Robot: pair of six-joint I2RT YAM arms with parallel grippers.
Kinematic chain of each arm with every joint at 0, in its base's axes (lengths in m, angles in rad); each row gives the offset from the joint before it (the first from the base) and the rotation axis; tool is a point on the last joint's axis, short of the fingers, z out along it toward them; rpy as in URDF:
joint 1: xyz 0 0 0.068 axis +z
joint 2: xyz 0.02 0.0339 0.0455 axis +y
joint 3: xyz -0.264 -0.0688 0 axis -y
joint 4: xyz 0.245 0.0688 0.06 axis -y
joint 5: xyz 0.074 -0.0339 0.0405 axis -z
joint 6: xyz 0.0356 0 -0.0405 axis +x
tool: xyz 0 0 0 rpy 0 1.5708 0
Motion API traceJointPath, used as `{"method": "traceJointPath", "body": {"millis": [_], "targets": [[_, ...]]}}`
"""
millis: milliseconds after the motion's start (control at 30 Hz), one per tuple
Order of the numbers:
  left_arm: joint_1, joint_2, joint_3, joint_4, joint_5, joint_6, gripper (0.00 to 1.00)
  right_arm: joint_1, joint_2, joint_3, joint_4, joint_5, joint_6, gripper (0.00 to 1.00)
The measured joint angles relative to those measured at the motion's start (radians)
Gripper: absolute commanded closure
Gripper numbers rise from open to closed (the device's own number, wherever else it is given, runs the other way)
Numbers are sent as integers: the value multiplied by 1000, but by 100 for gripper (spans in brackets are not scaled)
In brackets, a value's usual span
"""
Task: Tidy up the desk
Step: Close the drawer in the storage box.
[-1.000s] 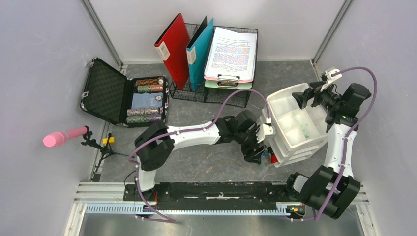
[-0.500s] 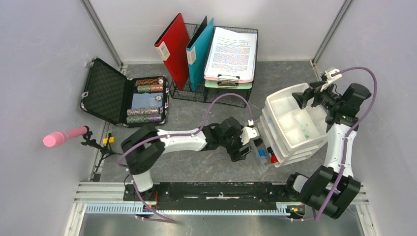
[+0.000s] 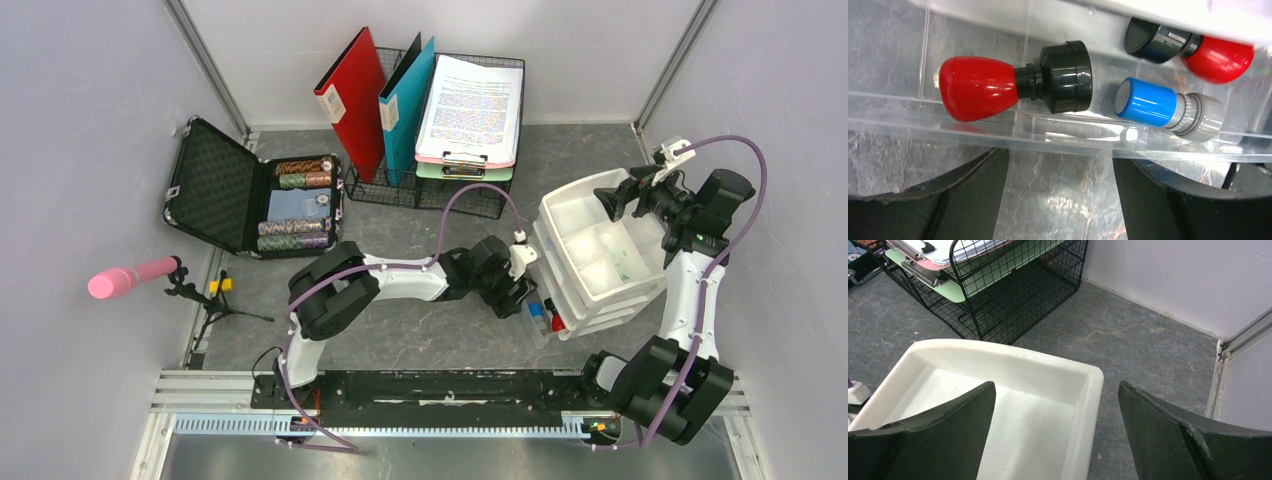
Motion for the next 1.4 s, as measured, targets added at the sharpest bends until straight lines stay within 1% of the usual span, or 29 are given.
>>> {"method": "traceJointPath", "body": {"millis": [200, 333, 533, 633, 767, 867, 1033, 1200, 1300, 1400], "targets": [[-2, 81, 129, -41, 5, -41, 17, 0, 0, 0, 1, 0, 0, 2], [-1, 111, 188, -80, 23, -42, 14, -4, 2, 0, 3, 1, 3, 2], [13, 127, 214, -97, 97, -82, 10, -8, 6, 0, 8, 9, 9, 2], [30, 131, 221, -97, 144, -116, 6, -9, 7, 0, 10, 9, 11, 2], [40, 124, 210, -90, 172, -129, 3, -9, 5, 0, 9, 6, 6, 2], [40, 78, 151, -86, 175, -127, 1, -7, -4, 2, 3, 5, 0, 2], [40, -73, 40, -129, 155, -64, 0, -6, -16, 17, -29, 24, 1, 2], [43, -241, -16, -187, 104, 50, 0, -5, -13, 66, -138, 84, 3, 2], [50, -331, -39, -240, 77, 131, 0, -5, -3, 127, -227, 127, -5, 2], [72, -412, -57, -309, 41, 216, 0, -2, -2, 205, -271, 155, -15, 2]]}}
